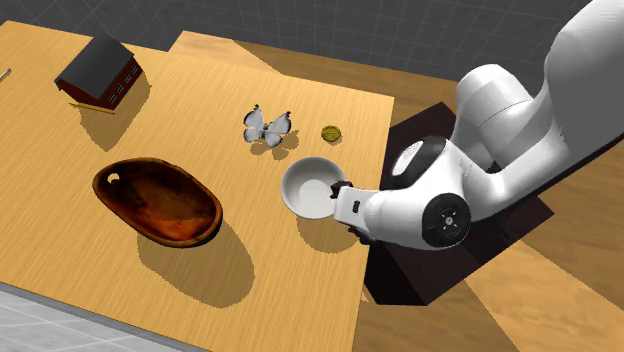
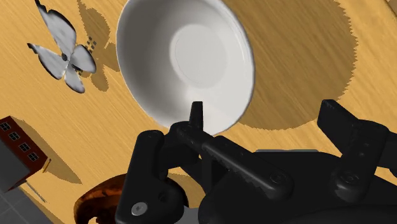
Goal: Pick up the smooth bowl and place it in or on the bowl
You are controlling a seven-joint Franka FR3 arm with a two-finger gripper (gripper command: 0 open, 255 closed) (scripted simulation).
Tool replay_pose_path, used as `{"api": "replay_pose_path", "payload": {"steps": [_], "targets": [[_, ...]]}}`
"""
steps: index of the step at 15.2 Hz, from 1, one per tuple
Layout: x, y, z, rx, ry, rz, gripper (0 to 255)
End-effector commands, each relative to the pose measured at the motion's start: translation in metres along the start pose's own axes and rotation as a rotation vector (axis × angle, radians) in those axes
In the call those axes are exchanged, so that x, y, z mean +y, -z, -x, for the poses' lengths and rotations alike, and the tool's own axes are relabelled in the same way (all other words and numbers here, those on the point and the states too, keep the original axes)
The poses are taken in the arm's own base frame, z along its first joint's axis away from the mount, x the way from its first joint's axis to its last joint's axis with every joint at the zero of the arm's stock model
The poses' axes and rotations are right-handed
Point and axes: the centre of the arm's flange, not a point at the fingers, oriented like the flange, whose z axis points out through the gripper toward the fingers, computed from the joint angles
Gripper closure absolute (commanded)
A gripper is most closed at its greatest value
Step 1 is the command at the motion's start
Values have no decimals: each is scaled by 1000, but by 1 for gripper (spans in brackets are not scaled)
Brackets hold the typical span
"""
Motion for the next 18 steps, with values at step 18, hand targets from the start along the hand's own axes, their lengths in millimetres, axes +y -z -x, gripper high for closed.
{"api": "replay_pose_path", "payload": {"steps": [18], "targets": [[-17,-102,1,14,3,88,0]]}}
